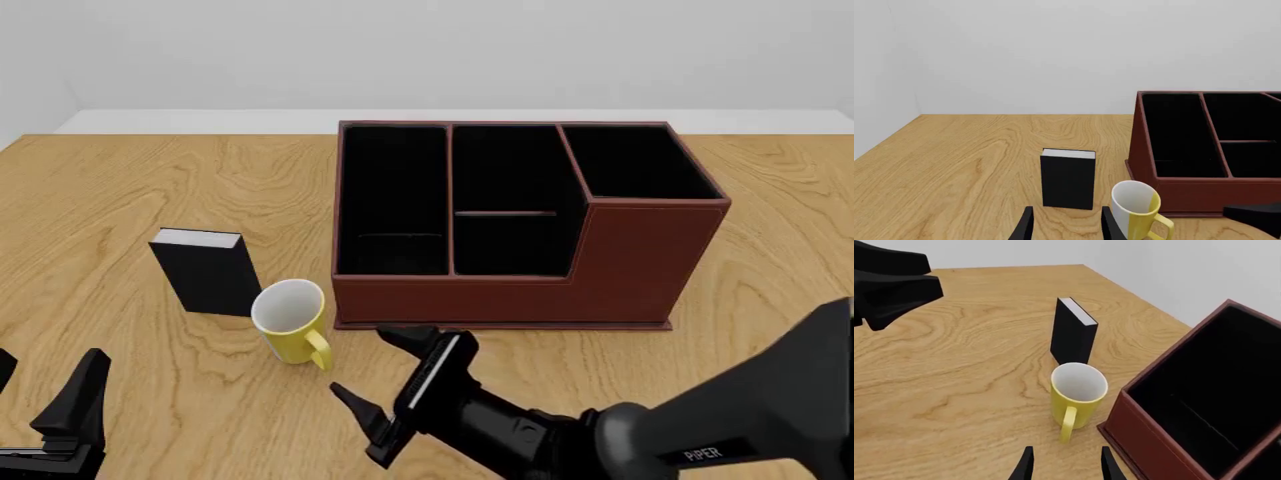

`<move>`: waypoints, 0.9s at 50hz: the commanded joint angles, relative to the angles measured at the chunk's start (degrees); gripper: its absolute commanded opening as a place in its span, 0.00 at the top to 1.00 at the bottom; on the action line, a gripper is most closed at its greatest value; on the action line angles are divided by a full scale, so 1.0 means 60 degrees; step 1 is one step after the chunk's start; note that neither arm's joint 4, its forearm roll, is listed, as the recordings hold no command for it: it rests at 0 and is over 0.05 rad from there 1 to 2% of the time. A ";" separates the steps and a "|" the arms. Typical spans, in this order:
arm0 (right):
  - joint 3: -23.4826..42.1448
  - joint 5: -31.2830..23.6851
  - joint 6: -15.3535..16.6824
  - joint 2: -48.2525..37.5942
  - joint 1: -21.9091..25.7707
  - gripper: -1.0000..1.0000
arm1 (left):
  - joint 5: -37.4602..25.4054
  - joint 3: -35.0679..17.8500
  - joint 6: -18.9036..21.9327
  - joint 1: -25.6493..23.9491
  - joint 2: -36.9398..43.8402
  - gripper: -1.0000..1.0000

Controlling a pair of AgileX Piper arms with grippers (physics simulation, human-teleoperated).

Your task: Pick up the yellow and white mug and place it to the right of the caddy.

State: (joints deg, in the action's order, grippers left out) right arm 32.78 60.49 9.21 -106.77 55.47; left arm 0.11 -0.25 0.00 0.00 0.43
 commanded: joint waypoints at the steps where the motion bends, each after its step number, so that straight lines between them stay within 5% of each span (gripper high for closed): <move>1: 0.0178 -0.0013 -0.0010 -0.0214 0.0002 0.00 | 0.0000 0.0000 0.0000 0.0000 0.0000 0.00; 45: 0.1062 -0.0403 -0.0079 -0.0896 -0.0018 0.00 | 0.0000 0.0000 0.0000 0.0000 0.0000 0.00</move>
State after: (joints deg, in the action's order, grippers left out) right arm 38.28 58.32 8.85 -111.19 55.60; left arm 0.11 -0.25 0.00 0.00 0.43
